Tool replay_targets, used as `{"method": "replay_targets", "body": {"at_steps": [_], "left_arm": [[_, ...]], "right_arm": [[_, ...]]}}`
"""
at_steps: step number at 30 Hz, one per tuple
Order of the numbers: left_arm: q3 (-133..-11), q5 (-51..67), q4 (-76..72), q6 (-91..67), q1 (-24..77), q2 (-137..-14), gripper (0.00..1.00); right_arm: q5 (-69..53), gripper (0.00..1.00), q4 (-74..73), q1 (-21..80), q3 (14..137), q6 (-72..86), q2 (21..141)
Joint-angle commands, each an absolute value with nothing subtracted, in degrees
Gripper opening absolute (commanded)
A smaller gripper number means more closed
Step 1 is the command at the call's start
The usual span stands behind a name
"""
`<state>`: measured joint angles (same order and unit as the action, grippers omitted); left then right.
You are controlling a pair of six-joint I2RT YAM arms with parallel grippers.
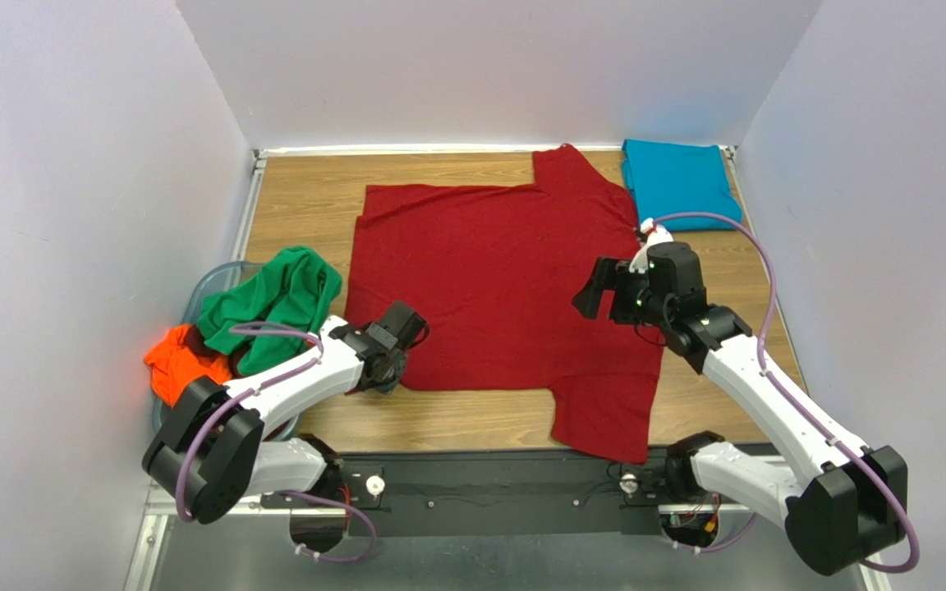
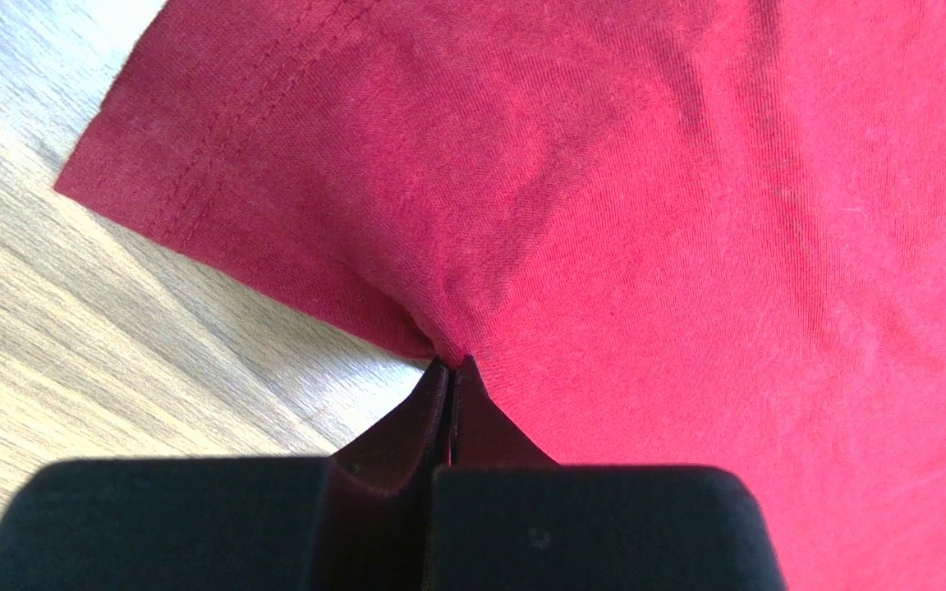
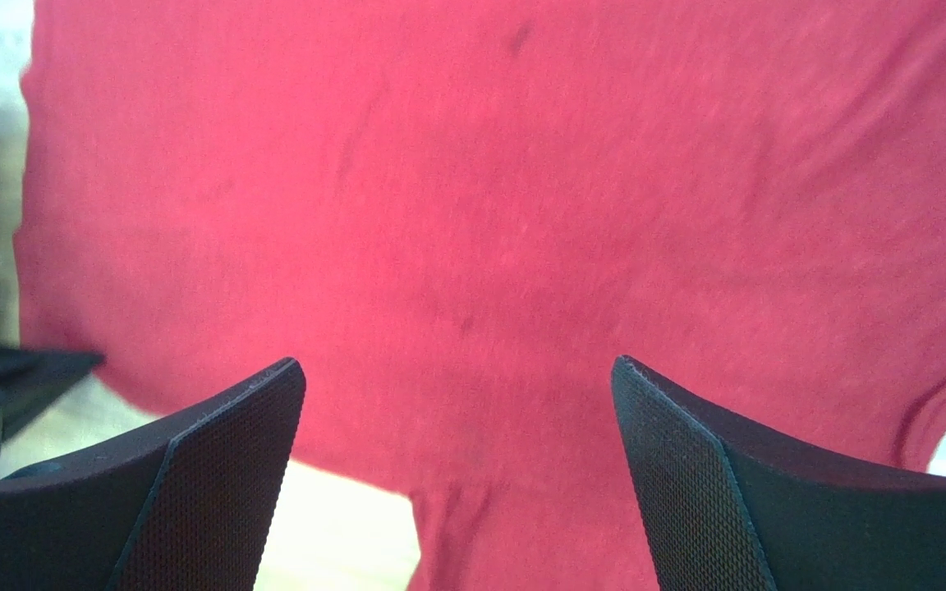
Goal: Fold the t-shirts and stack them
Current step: Fold the tshirt
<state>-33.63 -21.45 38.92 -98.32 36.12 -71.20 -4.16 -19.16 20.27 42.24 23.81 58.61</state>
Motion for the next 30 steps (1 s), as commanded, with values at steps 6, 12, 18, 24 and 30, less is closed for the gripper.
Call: {"method": "replay_targets", "body": {"at_steps": [6, 12, 18, 24, 30], "left_arm": [[-32.08, -23.47, 40.43, -94.74, 35.86, -68.56, 0.00], [-31.55, -24.34, 39.55, -92.82, 35.86, -67.41, 0.00], [-32.61, -24.26, 40.16, -92.37, 35.86, -68.99, 0.00], [-33.05, -24.61, 40.61, -91.32, 35.86, -68.47, 0.00], [-33.49, -25.40, 41.48, -91.67, 35.86, -67.59, 0.00]], "right_arm": [[-5.46, 1.00, -30.49, 37.48, 44.03, 28.90, 63.89], [0.97, 1.00, -40.14, 46.74, 44.65, 34.71, 64.34], [1.67, 1.00, -48.16, 53.95, 41.05, 42.00, 65.13], [1.32, 0.99, -53.52, 54.40, 38.07, 46.14, 64.60], [-0.44, 0.96, -50.89, 54.40, 34.46, 47.63, 65.82]]}}
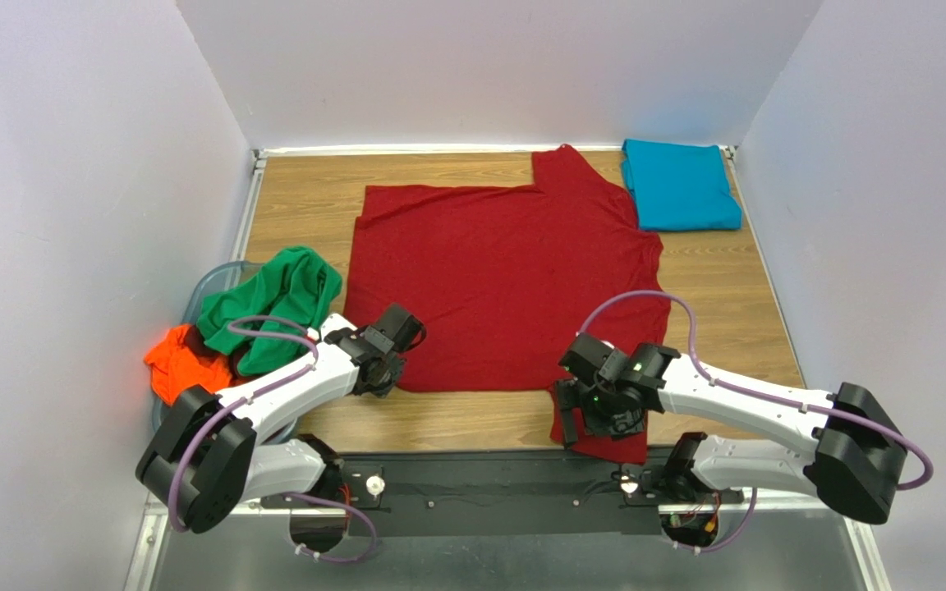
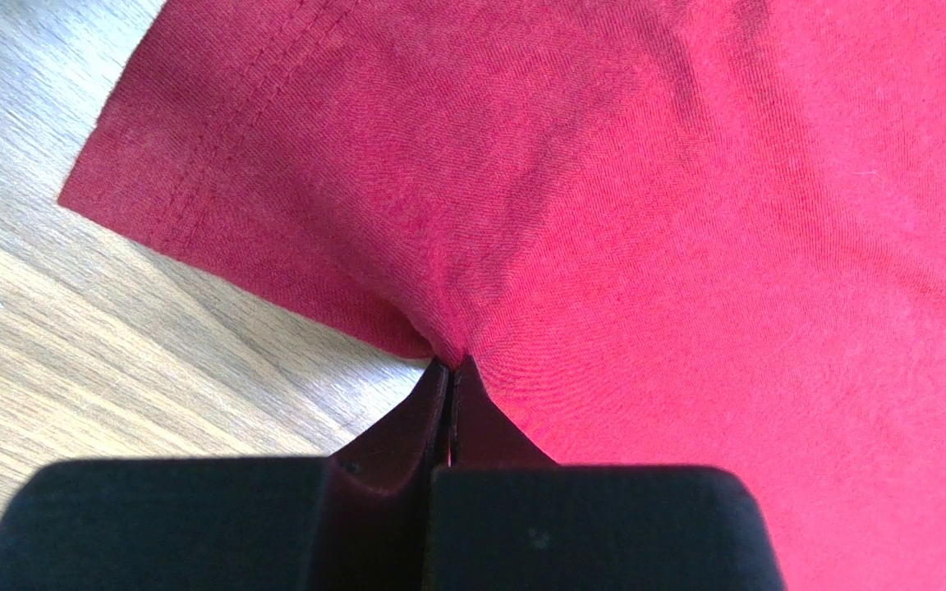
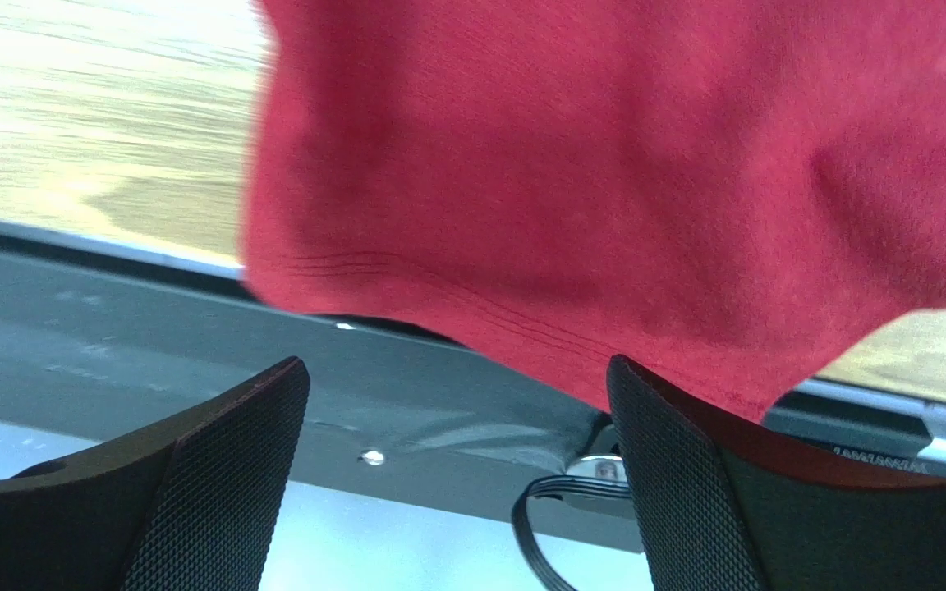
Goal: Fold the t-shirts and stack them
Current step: Fold the tshirt
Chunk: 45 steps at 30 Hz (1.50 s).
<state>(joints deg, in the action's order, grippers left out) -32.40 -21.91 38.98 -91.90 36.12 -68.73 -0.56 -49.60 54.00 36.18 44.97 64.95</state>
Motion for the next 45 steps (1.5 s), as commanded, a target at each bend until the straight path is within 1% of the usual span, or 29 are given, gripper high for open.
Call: {"method": "replay_targets", "body": {"at_steps": [1, 4, 5, 10, 11, 13, 14, 15, 16, 17, 19, 20, 23, 25, 27, 28, 29, 30, 36, 41, 45], "left_arm": [[-33.49, -25.57, 41.57, -91.67, 35.86, -67.50, 0.00], [-33.31, -25.49, 41.31, -91.58, 35.86, -67.32, 0.00], [-33.14, -25.49, 41.05, -91.50, 35.86, -67.41, 0.00], [-33.05, -25.31, 40.78, -91.32, 35.86, -68.03, 0.00], [-33.05, -25.31, 40.69, -91.32, 35.86, -68.11, 0.00], [-33.05, -25.31, 40.69, -91.32, 35.86, -68.20, 0.00], [-33.05, -25.40, 40.43, -91.23, 35.86, -68.29, 0.00], [-32.96, -25.31, 40.26, -91.23, 35.86, -68.47, 0.00], [-32.96, -25.40, 40.25, -91.23, 35.86, -68.55, 0.00], [-32.87, -25.40, 39.99, -91.06, 35.86, -68.73, 0.00], [-32.78, -25.49, 39.90, -91.05, 35.86, -69.17, 0.00], [-32.87, -25.49, 39.82, -90.88, 35.86, -69.43, 0.00], [-33.05, -25.31, 39.90, -90.70, 35.86, -69.61, 0.00], [-33.13, -25.14, 39.82, -90.70, 35.86, -69.35, 0.00], [-32.87, -24.87, 39.20, -90.62, 35.86, -68.91, 0.00], [-32.87, -24.70, 39.03, -90.53, 35.86, -68.82, 0.00], [-32.96, -24.61, 39.02, -90.35, 35.86, -68.82, 0.00], [-33.13, -24.61, 39.02, -90.00, 35.86, -68.73, 0.00], [-34.98, -23.73, 35.86, -86.93, 35.86, -70.48, 0.00], [-38.49, -26.10, 39.28, -85.70, 35.86, -71.81, 0.00], [-39.90, -26.81, 40.16, -84.55, 35.86, -71.54, 0.00]], "right_arm": [[-0.35, 0.95, -50.80, 54.32, 34.11, 47.72, 66.18], [2.63, 0.90, -49.75, 54.40, 33.05, 48.95, 68.37], [2.81, 0.85, -49.31, 54.32, 32.87, 49.13, 68.90], [3.60, 0.78, -47.73, 54.40, 31.64, 50.09, 71.10], [4.04, 0.75, -47.46, 54.40, 31.47, 50.79, 71.19], [4.57, 0.73, -47.29, 54.40, 31.12, 51.94, 71.37], [4.92, 0.70, -47.11, 54.40, 31.11, 52.29, 71.37], [5.79, 0.63, -46.85, 54.32, 30.94, 52.82, 71.45], [6.24, 0.60, -46.58, 54.40, 30.85, 53.61, 71.46], [7.02, 0.53, -46.15, 54.40, 30.94, 54.05, 71.46], [7.38, 0.47, -45.71, 54.40, 30.85, 54.58, 71.80], [7.73, 0.39, -45.36, 54.32, 31.02, 54.58, 72.07], [8.52, 0.29, -45.00, 54.40, 31.90, 54.41, 72.33], [9.31, 0.19, -45.17, 54.40, 32.43, 53.88, 72.16], [9.75, 0.15, -45.44, 54.40, 33.48, 53.70, 71.81], [10.02, 0.09, -45.79, 54.32, 34.01, 53.53, 71.46], [10.98, 0.08, -46.57, 54.40, 34.54, 53.61, 71.37], [11.68, 0.01, -47.10, 54.32, 35.76, 53.35, 71.11], [16.69, 0.01, -49.39, 54.23, 40.77, 49.31, 71.71], [20.30, 0.01, -50.54, 53.44, 45.96, 45.80, 72.60], [22.40, 0.01, -51.15, 50.72, 48.77, 42.46, 73.47]]}}
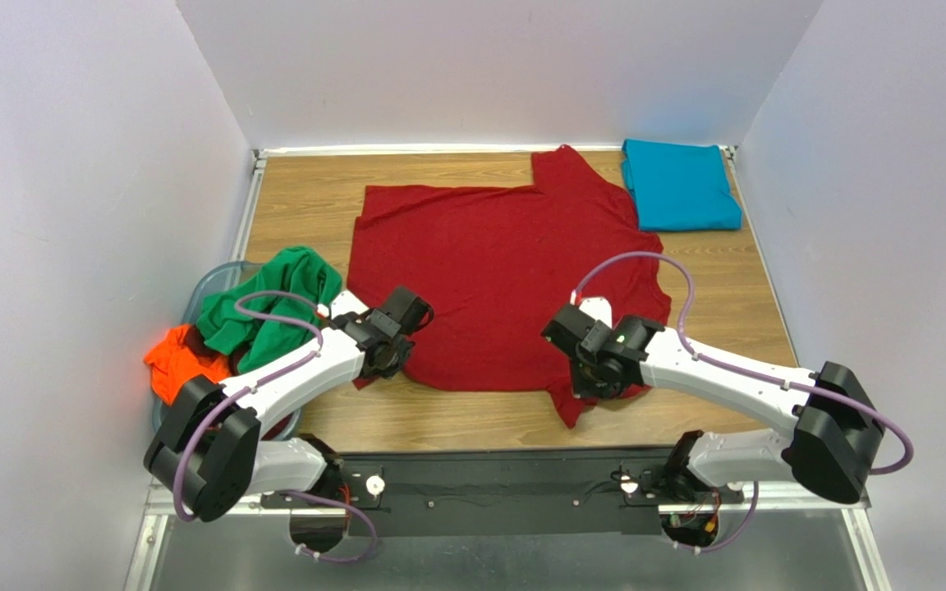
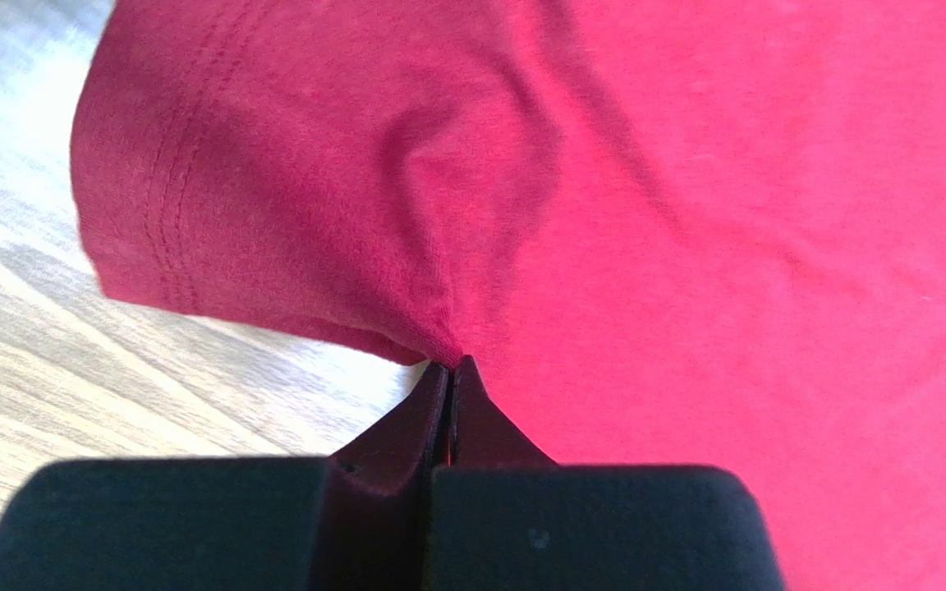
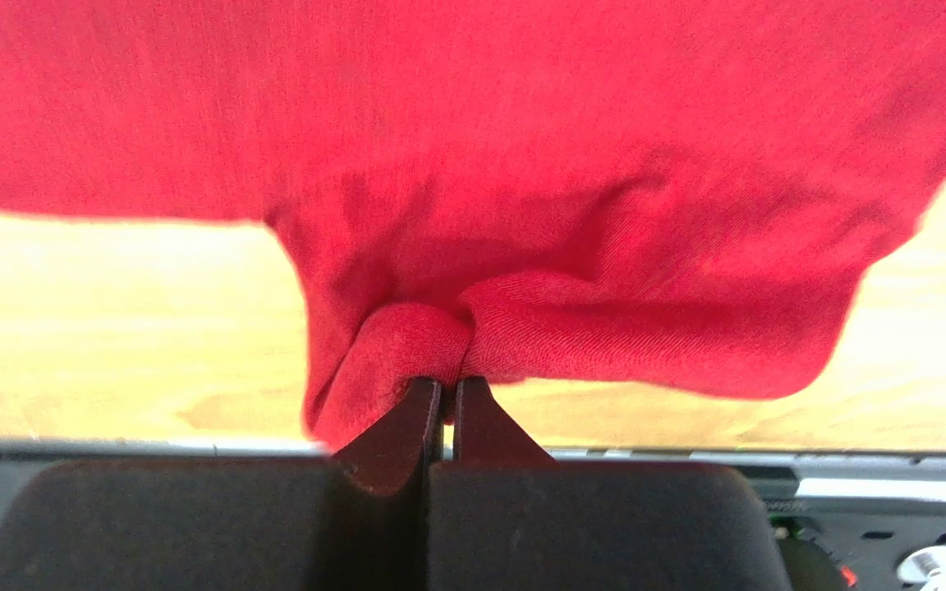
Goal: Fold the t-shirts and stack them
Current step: Fold the tshirt
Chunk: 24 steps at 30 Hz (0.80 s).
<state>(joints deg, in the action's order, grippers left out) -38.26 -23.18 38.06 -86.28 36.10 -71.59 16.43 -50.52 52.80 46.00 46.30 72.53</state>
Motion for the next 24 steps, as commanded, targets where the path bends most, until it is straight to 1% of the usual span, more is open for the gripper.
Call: {"method": "replay_targets", "body": {"at_steps": [1, 9, 15, 21, 24], "left_arm": [[-40.08, -27.15, 40.34, -84.46, 35.86, -71.46, 0.00], [-43.67, -29.00, 39.64, -80.60, 34.02, -73.47, 0.00], [-47.72, -29.36, 39.90, -78.31, 32.70, -77.69, 0.00], [-49.39, -29.18, 38.06, -75.07, 31.55, -78.57, 0.00], [-50.01, -28.39, 36.39, -72.44, 30.33, -78.84, 0.00]], "right_arm": [[22.85, 0.01, -51.15, 50.10, 49.48, 42.02, 73.48], [26.99, 0.01, -50.63, 44.75, 57.03, 36.66, 74.88], [33.30, 0.01, -49.75, 43.24, 59.94, 36.21, 77.43], [36.99, 0.01, -47.99, 42.01, 62.66, 35.60, 78.22], [35.78, 0.01, -45.71, 41.40, 63.28, 33.58, 78.40]]}}
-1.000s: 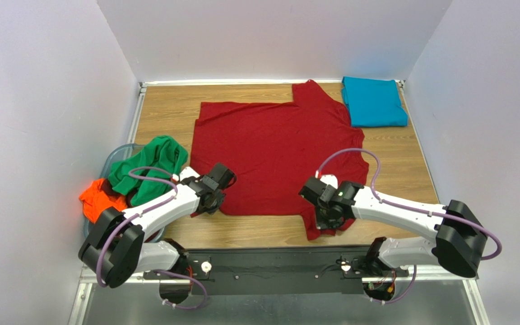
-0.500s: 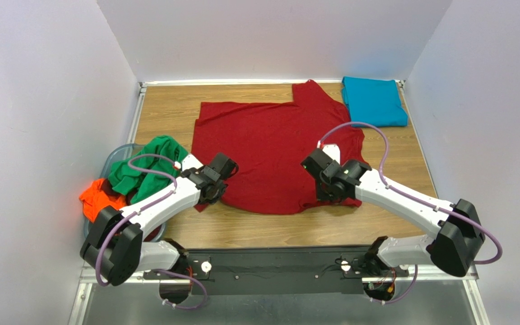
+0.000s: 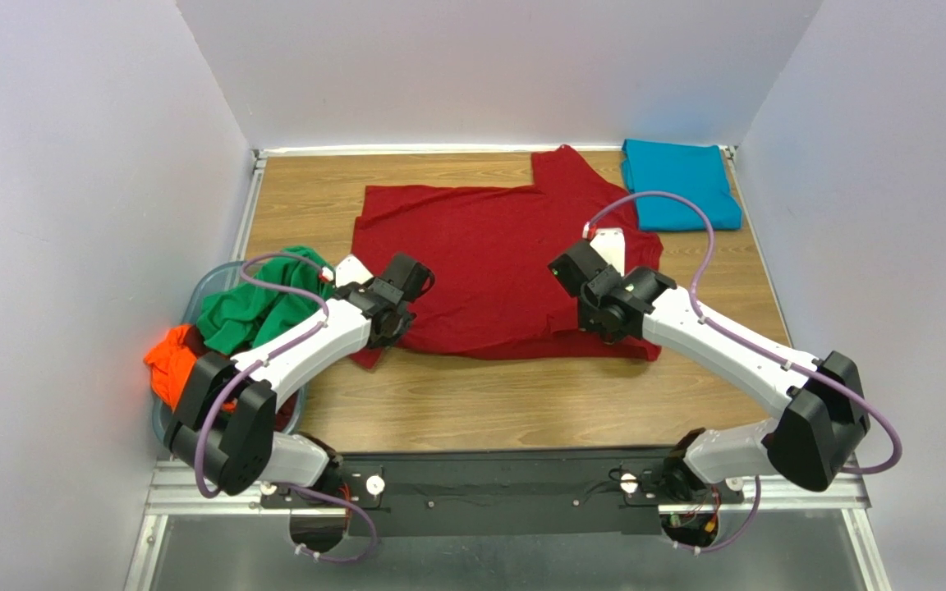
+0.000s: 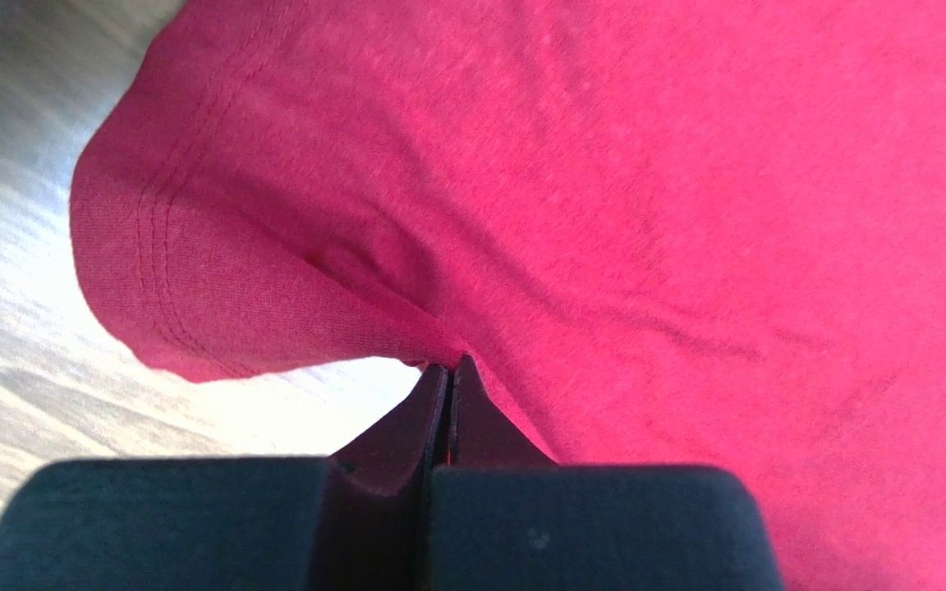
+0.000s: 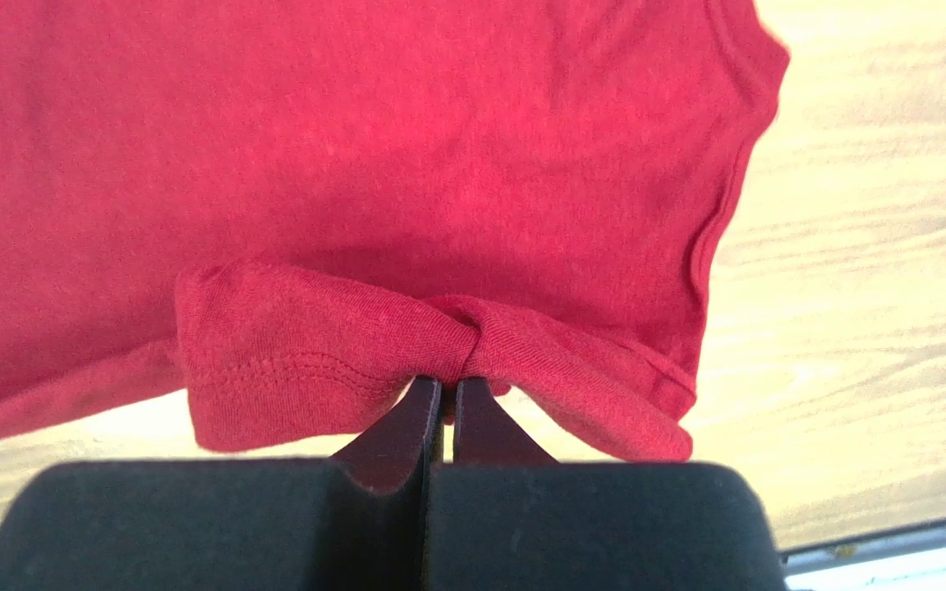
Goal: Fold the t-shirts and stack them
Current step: Fold the tshirt
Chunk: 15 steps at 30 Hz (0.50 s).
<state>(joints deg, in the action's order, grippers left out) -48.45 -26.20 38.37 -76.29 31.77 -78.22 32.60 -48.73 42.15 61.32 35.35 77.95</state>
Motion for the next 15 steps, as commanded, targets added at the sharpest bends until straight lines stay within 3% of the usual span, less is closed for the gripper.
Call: {"method": "replay_targets", "body": {"at_steps": [1, 15], "left_arm": [[-50.44, -28.30, 36.13, -71.73, 29.89, -79.01, 0.00], [-55.54, -25.66, 31.38, -63.55, 27.42, -85.86, 0.00]], "right_arm": [[35.16, 0.01, -44.31, 41.40, 63.37, 32.18, 79.01], [41.04, 0.01, -40.96, 39.02, 66.79, 31.73, 83.58]]}}
